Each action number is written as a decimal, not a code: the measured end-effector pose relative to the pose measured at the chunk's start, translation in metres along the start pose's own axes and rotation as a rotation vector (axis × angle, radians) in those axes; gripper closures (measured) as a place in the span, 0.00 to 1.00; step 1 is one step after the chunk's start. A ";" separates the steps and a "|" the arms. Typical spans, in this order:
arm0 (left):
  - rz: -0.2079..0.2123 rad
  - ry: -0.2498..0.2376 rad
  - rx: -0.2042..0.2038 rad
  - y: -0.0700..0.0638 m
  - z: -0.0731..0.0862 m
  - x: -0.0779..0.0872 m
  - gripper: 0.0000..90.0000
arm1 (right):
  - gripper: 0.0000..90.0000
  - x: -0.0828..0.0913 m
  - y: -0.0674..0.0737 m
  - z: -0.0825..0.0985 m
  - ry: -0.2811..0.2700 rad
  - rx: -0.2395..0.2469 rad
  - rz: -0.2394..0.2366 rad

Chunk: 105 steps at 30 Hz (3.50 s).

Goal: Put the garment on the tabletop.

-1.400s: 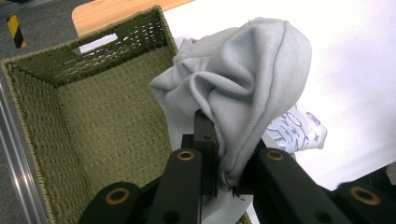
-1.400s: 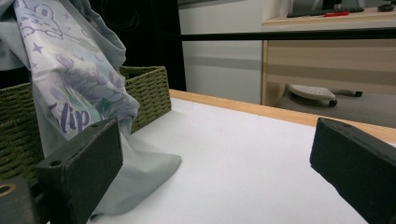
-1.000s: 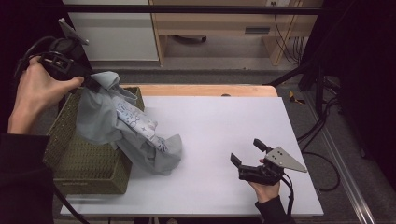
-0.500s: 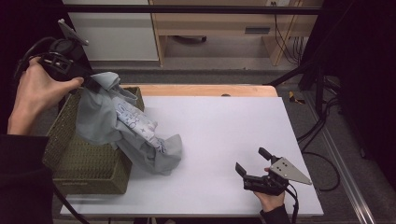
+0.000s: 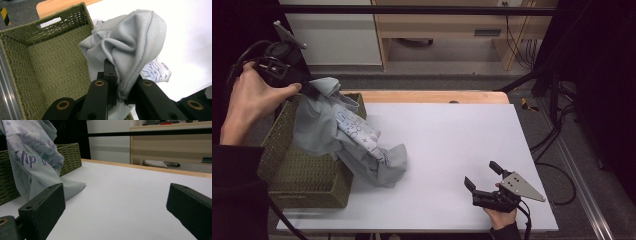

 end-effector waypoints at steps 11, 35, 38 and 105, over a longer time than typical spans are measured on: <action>0.011 -0.002 -0.055 -0.027 -0.008 -0.002 0.92 | 0.03 0.000 -0.004 0.002 0.006 -0.012 0.011; 0.070 -0.006 -0.269 -0.138 -0.046 -0.017 0.92 | 0.03 0.005 -0.005 0.002 0.010 -0.013 0.011; 0.084 -0.017 -0.300 -0.155 -0.051 -0.022 0.92 | 0.03 0.005 -0.004 0.002 0.008 -0.014 0.004; 0.298 0.050 -0.481 -0.223 -0.004 -0.184 0.92 | 0.02 0.006 -0.003 0.002 -0.008 -0.010 -0.001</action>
Point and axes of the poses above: each handheld gripper's, and its own axes: x roughly backward along the jaws, z roughly out of its underside, y roughly to its left, the point moved 10 cm from there along -x, roughly forward along the jaws, and after that the axes turned 3 degrees about z, right-handed, at the moved point
